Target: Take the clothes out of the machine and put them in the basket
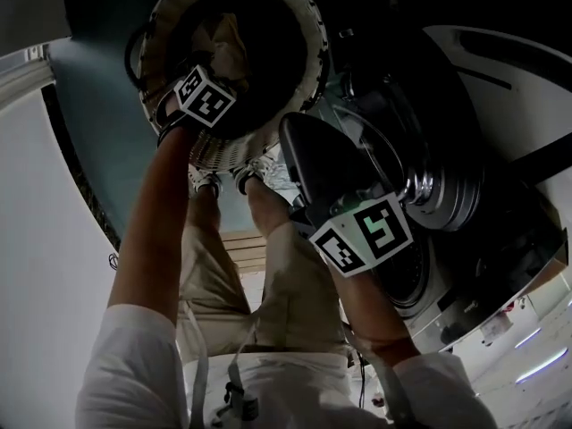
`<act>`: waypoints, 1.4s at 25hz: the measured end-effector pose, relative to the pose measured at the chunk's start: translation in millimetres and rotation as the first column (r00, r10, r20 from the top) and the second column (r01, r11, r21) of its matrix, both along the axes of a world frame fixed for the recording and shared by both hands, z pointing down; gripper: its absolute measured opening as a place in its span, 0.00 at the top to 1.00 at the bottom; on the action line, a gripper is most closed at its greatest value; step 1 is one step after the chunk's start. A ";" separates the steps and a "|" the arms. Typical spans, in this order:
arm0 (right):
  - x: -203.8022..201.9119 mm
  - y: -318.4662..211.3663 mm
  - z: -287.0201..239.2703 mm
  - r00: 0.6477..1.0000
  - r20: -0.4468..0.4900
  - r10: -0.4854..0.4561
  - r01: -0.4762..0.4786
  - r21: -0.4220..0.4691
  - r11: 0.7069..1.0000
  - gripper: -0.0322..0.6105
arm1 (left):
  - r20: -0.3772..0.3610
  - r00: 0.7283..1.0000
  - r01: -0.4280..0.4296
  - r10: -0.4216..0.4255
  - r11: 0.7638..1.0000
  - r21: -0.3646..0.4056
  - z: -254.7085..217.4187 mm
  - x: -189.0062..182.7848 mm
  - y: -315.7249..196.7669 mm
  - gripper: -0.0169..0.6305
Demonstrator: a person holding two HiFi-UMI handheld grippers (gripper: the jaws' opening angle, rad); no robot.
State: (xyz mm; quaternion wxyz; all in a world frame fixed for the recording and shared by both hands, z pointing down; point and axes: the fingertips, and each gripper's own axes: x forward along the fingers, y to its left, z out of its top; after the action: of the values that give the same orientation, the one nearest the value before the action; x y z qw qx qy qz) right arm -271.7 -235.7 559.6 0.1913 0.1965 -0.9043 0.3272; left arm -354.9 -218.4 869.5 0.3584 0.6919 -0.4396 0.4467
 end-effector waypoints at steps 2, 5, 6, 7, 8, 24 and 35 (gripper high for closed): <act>0.4 -2.8 -0.8 1.000 -0.003 0.008 -0.008 -0.001 1.000 0.93 | 0.008 1.000 -0.013 0.013 1.000 0.007 -2.5 -1.4 -3.5 0.34; 2.7 -8.9 -8.4 0.999 -0.003 0.034 -0.034 0.002 0.999 0.93 | 0.005 1.000 -0.022 0.022 0.998 0.055 -22.6 0.9 -12.0 0.32; 2.4 -9.8 -13.7 0.999 -0.002 0.039 -0.039 0.007 0.999 0.93 | 0.000 1.000 -0.014 0.014 0.997 0.080 -34.3 1.0 -13.8 0.32; 0.9 -10.2 -20.5 0.999 -0.002 0.038 -0.038 0.016 0.999 0.93 | -0.002 1.000 -0.003 0.003 0.994 0.105 -47.9 0.0 -14.8 0.32; -1.7 -10.3 -28.5 0.999 -0.003 0.033 -0.032 0.029 0.999 0.93 | -0.003 1.000 0.009 -0.009 0.992 0.126 -63.0 -2.5 -15.2 0.32; -41.3 18.6 -214.5 1.000 0.019 -0.013 0.010 0.157 0.987 0.93 | -0.188 0.905 0.424 -0.381 0.828 0.367 -339.7 -96.6 8.9 0.95; -56.3 20.5 -361.7 0.989 0.140 -0.052 0.008 0.301 0.954 0.93 | -0.262 0.860 0.502 -0.437 0.643 0.578 -561.4 -131.5 42.6 0.95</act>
State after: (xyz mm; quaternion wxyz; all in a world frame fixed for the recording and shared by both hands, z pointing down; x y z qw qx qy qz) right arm -327.9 -215.2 197.9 0.0975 0.1850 -0.9578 0.1972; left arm -486.4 -175.7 308.1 0.2310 0.6534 -0.7090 0.1308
